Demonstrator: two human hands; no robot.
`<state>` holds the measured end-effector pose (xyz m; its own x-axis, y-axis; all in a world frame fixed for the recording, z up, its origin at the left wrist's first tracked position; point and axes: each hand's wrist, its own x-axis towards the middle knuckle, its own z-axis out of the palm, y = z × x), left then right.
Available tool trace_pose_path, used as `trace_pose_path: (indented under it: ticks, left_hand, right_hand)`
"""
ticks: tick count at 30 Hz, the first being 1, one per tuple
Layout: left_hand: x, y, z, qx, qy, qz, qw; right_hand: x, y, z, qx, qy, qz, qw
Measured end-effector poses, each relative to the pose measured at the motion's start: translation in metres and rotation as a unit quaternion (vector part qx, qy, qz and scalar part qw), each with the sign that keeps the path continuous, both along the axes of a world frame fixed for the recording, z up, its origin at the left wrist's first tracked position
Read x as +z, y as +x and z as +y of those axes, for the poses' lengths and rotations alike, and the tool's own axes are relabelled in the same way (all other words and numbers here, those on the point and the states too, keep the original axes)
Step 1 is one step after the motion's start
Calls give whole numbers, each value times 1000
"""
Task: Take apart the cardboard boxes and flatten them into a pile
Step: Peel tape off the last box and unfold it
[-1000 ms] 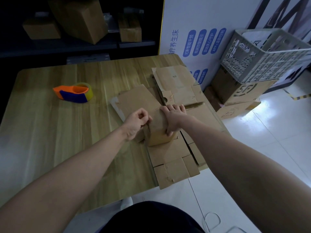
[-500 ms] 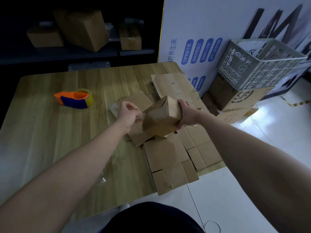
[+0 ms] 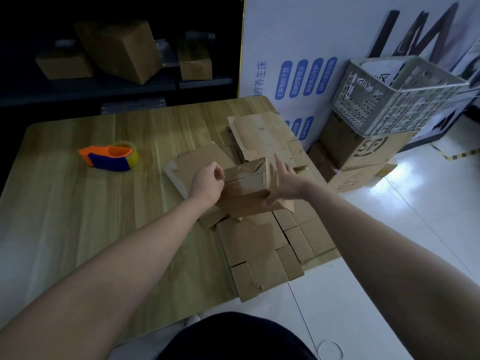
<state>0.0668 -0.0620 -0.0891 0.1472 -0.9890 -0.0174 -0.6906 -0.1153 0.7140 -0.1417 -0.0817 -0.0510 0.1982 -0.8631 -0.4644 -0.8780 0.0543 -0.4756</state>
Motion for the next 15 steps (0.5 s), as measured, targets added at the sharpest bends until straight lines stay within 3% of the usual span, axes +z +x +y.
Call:
trace_pose_path:
  ticks: [4, 9, 15]
  left_hand:
    - [4, -11, -1, -11, -36, -21, 999]
    - [10, -20, 0, -30, -31, 18, 999]
    - [5, -3, 8, 7, -5, 36, 999]
  right_hand:
    - [31, 23, -2, 134, -102, 107, 980]
    - [7, 44, -3, 208, -117, 285, 928]
    - [1, 34, -6, 212, -169, 309, 912]
